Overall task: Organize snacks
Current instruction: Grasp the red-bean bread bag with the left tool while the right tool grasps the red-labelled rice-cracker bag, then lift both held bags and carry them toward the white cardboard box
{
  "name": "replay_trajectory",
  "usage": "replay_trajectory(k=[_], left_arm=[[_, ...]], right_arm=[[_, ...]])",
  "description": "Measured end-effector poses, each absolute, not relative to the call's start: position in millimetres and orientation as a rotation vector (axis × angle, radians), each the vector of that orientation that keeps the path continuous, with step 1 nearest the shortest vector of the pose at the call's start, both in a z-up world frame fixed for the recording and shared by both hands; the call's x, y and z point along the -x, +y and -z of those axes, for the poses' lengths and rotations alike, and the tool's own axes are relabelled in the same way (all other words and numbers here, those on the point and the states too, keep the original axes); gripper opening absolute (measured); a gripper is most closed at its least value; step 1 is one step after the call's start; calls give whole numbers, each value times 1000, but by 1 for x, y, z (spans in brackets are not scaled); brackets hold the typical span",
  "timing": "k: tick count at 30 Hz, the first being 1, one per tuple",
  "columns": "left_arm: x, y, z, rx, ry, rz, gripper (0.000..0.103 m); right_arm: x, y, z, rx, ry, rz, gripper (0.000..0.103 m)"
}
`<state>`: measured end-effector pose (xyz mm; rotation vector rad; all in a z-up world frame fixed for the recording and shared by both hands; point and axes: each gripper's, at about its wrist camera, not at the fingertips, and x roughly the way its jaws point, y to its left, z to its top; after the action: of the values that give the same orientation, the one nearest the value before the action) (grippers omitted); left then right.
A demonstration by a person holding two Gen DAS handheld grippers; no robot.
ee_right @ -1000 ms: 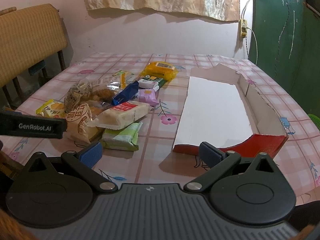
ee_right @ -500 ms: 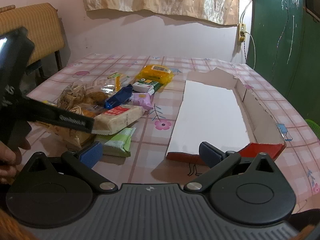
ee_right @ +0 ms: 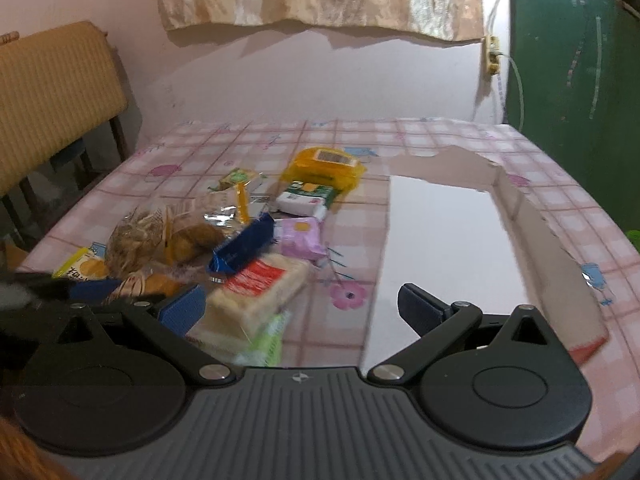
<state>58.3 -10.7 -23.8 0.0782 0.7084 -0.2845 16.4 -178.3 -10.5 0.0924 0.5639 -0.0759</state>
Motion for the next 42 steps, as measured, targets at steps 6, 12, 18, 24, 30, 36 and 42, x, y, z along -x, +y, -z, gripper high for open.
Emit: replay_trajectory(k=[6, 12, 18, 24, 30, 36, 42], left_arm=[[-53, 1, 22, -54, 693, 277, 32], [-52, -3, 26, -83, 678, 290, 34], [-59, -12, 38, -110, 675, 273, 50], [-50, -18, 32, -117, 656, 288, 41], [-37, -21, 19, -65, 644, 321, 28], [-39, -24, 20, -87, 678, 291, 30], [-43, -29, 39, -140, 750, 284, 91]], right_arm=[[-59, -167, 15, -145, 655, 43, 103], [-91, -161, 36, -136, 801, 44, 43], [-73, -166, 33, -125, 761, 42, 43], [-49, -178, 18, -118, 728, 41, 43], [-26, -189, 4, -110, 672, 50, 43], [-7, -201, -6, -123, 645, 48, 43], [7, -204, -8, -137, 636, 19, 43]])
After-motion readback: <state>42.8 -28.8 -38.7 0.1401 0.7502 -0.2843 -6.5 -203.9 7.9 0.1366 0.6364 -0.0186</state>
